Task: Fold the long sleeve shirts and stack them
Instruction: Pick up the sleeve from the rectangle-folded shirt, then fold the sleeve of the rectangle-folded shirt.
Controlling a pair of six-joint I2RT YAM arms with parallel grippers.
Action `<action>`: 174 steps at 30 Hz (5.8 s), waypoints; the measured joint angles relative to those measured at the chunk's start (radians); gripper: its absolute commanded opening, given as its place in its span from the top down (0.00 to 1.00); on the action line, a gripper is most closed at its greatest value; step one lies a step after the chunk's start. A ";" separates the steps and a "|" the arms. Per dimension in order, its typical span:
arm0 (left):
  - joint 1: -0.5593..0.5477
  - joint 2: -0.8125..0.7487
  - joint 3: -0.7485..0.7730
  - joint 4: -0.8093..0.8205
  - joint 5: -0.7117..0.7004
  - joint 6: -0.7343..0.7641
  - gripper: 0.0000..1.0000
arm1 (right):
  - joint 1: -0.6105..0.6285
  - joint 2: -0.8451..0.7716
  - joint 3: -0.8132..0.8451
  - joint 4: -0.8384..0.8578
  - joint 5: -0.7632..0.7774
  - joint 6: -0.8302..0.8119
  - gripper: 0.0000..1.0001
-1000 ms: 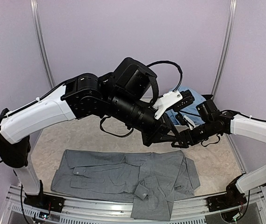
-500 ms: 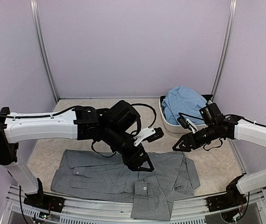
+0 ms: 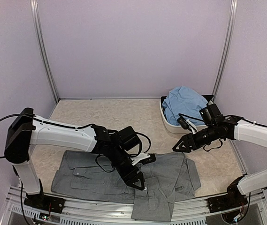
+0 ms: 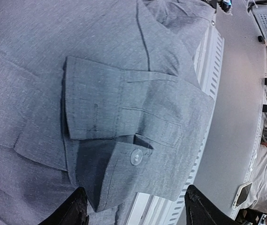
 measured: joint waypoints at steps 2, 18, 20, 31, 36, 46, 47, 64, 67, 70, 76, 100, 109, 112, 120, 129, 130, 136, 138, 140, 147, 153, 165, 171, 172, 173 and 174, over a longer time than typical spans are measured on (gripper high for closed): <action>0.014 0.020 0.000 0.003 -0.001 -0.001 0.38 | 0.000 0.001 -0.001 0.002 -0.002 0.000 0.36; 0.043 0.067 -0.027 0.042 0.039 -0.005 0.68 | 0.000 0.003 -0.015 0.015 -0.011 0.000 0.37; 0.043 0.067 -0.030 0.046 0.057 -0.005 0.77 | 0.000 0.003 -0.015 0.018 -0.011 0.000 0.37; 0.045 0.076 -0.029 0.058 0.131 -0.003 1.00 | 0.000 0.008 -0.019 0.020 -0.011 0.000 0.37; 0.094 0.003 -0.027 0.043 0.153 -0.014 1.00 | 0.000 0.008 -0.013 0.005 -0.003 -0.001 0.38; 0.420 -0.410 -0.125 0.211 0.149 -0.188 1.00 | 0.000 0.013 0.029 -0.022 0.020 -0.008 0.38; 0.450 -0.443 -0.143 0.227 0.143 -0.209 1.00 | 0.000 0.018 0.032 -0.022 0.023 -0.008 0.38; 0.697 -0.721 -0.465 0.253 -0.080 -0.370 1.00 | 0.000 0.101 0.040 -0.009 0.026 -0.010 0.38; 0.684 -0.721 -0.491 0.243 -0.099 -0.373 1.00 | 0.001 0.119 0.040 -0.001 0.024 -0.010 0.38; 0.673 -0.721 -0.499 0.224 -0.126 -0.374 1.00 | 0.006 0.136 0.040 0.002 0.024 -0.011 0.39; 0.649 -0.722 -0.500 0.204 -0.189 -0.377 1.00 | 0.039 0.190 0.040 0.009 0.032 -0.018 0.40; 0.420 -0.957 -0.404 0.099 -0.348 -0.775 1.00 | 0.093 0.267 0.074 0.027 0.073 -0.059 0.41; 0.373 -0.967 -0.380 0.027 -0.430 -0.921 1.00 | 0.093 0.275 0.090 0.027 0.071 -0.067 0.41; 0.373 -0.987 -0.402 -0.008 -0.459 -0.945 1.00 | 0.093 0.285 0.090 0.027 0.070 -0.072 0.41; 0.374 -0.980 -0.486 -0.132 -0.537 -0.934 1.00 | 0.093 0.294 0.090 0.027 0.068 -0.081 0.41; 0.360 -0.978 -0.587 -0.173 -0.582 -0.931 0.99 | 0.093 0.302 0.091 0.027 0.071 -0.083 0.40; 0.354 -0.978 -0.597 -0.172 -0.585 -0.932 0.98 | 0.093 0.304 0.091 0.027 0.072 -0.083 0.41; 0.341 -0.973 -0.645 -0.166 -0.616 -0.910 0.99 | 0.093 0.309 0.098 0.025 0.072 -0.084 0.41; 0.341 -0.963 -0.645 -0.157 -0.644 -0.886 1.00 | 0.093 0.309 0.100 0.024 0.072 -0.084 0.41; 0.341 -0.946 -0.639 -0.151 -0.671 -0.860 1.00 | 0.094 0.309 0.100 0.023 0.068 -0.087 0.42; 0.341 -0.878 -0.558 -0.113 -0.727 -0.741 0.98 | 0.113 0.309 0.100 0.023 0.047 -0.106 0.41; 0.341 -0.860 -0.492 -0.078 -0.769 -0.642 0.95 | 0.117 0.320 0.108 0.039 0.041 -0.115 0.41; 0.340 -0.762 -0.477 -0.062 -0.782 -0.561 1.00 | 0.136 0.399 0.158 0.079 0.044 -0.143 0.44; 0.291 -0.792 -0.508 -0.109 -0.795 -0.636 1.00 | 0.140 0.423 0.165 0.081 0.047 -0.143 0.44; 0.279 -0.802 -0.510 -0.126 -0.799 -0.651 1.00 | 0.140 0.430 0.167 0.081 0.048 -0.143 0.44; 0.267 -0.816 -0.510 -0.142 -0.803 -0.668 1.00 | 0.140 0.437 0.171 0.081 0.049 -0.143 0.44; 0.259 -0.831 -0.510 -0.151 -0.807 -0.679 1.00 | 0.140 0.445 0.173 0.081 0.050 -0.144 0.44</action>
